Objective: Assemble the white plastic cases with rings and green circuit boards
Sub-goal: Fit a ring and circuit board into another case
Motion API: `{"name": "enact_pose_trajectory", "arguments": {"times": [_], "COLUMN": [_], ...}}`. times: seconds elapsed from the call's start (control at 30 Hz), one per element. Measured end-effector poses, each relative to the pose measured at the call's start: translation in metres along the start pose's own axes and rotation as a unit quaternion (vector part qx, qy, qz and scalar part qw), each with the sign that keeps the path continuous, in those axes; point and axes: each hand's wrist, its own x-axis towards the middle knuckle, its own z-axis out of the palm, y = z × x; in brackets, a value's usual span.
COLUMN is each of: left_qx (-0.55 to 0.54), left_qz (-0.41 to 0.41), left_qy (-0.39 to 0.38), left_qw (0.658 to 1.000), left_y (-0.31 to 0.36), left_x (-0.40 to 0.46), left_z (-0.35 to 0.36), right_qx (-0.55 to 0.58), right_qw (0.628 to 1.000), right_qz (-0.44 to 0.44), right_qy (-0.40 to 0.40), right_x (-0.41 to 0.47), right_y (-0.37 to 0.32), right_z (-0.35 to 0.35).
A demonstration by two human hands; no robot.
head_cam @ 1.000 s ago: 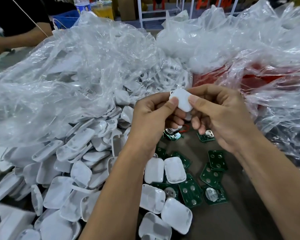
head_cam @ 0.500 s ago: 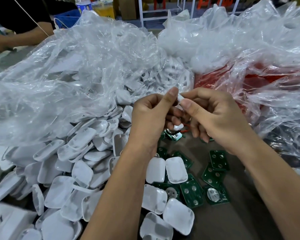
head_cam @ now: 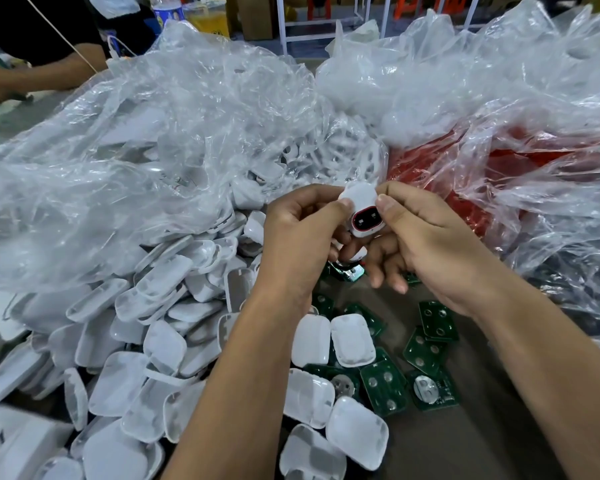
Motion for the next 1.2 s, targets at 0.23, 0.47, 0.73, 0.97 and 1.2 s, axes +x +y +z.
{"name": "enact_pose_trajectory", "arguments": {"times": [0.23,0.47,0.73,0.97,1.2], "left_qx": [-0.024,-0.048,-0.056,-0.106,-0.135], "left_qz": [-0.014,-0.034,0.023,-0.115,-0.207], "left_qy": [0.0,-0.054,-0.091,-0.067,-0.063], "left_qw": [1.0,0.997,0.994,0.985,0.967], "left_y": [0.004,0.005,0.01,0.018,0.018], "left_x": [-0.001,-0.001,-0.004,-0.007,-0.005], "left_z": [0.0,-0.003,-0.009,-0.007,-0.01], "right_qx": [0.002,0.043,0.057,0.1,0.144], "right_qw": [1.0,0.999,0.997,0.995,0.987], "right_qz": [-0.003,0.014,-0.049,0.005,0.074], "right_qy": [0.008,-0.009,-0.011,0.017,-0.014], "right_x": [-0.002,-0.002,-0.002,-0.002,-0.001], "right_y": [-0.006,-0.009,-0.009,-0.005,-0.006], "right_z": [-0.001,-0.003,0.001,0.008,0.006]}}
